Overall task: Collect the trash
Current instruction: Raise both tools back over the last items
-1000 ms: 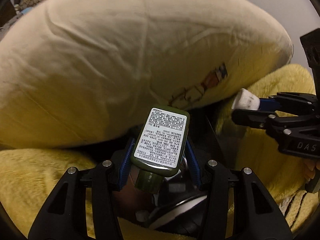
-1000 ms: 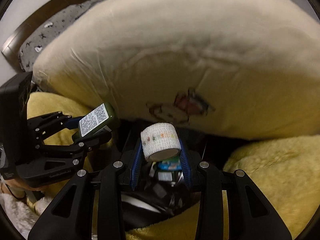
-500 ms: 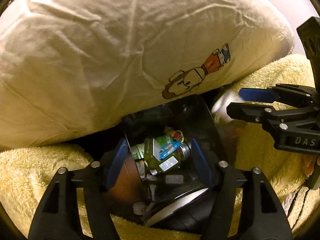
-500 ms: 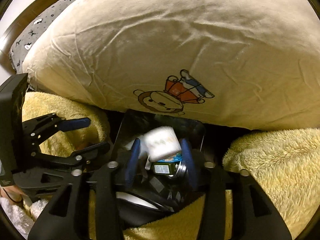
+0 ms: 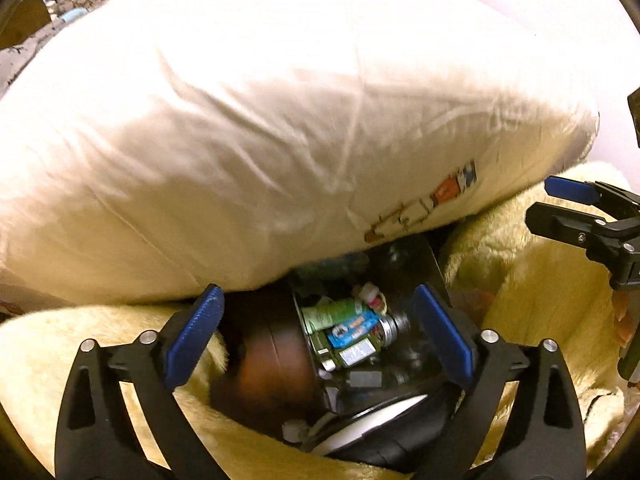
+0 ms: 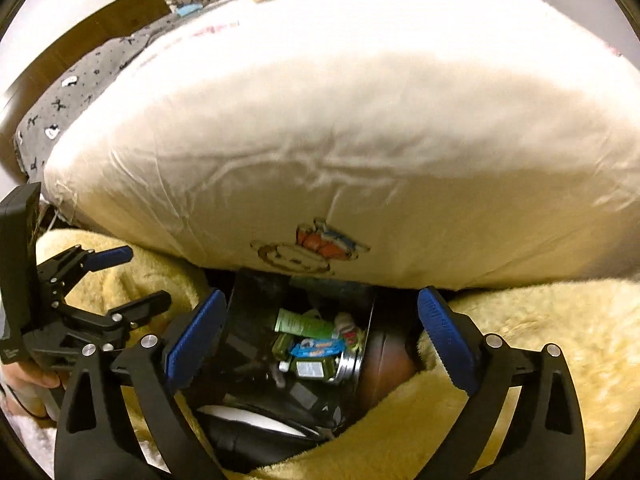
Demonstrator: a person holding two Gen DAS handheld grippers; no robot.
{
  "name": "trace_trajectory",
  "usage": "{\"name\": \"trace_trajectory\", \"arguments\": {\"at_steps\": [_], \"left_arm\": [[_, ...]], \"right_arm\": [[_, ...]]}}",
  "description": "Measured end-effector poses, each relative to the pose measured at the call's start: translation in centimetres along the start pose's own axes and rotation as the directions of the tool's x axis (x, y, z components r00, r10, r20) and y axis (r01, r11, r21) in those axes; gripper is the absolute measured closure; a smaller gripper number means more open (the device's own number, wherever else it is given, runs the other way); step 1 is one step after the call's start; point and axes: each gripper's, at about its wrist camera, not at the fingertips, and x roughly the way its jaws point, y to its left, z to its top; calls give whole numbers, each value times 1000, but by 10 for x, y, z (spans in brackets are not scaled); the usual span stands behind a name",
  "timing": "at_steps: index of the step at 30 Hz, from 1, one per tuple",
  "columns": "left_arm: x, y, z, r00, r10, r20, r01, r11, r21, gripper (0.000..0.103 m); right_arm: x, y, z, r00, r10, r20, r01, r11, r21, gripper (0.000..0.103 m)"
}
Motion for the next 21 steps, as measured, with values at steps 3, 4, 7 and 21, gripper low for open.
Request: {"name": "trace_trajectory", "arguments": {"at_steps": [3, 4, 7, 21], "left_arm": [[-18, 1, 11, 999, 21, 46, -22, 1000, 18, 8], [-27, 4, 18, 997, 37, 72, -38, 999, 25, 8], [-41, 11, 35, 992, 64, 112, -67, 997, 25, 8], [-57, 55, 138, 962, 117, 247, -106, 993, -56, 8]], "right_arm": [[-18, 2, 12, 998, -29, 62, 31, 999, -32, 6], [-23, 3, 16, 996, -36, 84, 40, 998, -40, 6], [-39, 3, 35, 985, -60, 162, 70, 996, -52, 5], [-45, -28, 145, 947, -139, 288, 159, 986, -48, 4]]}}
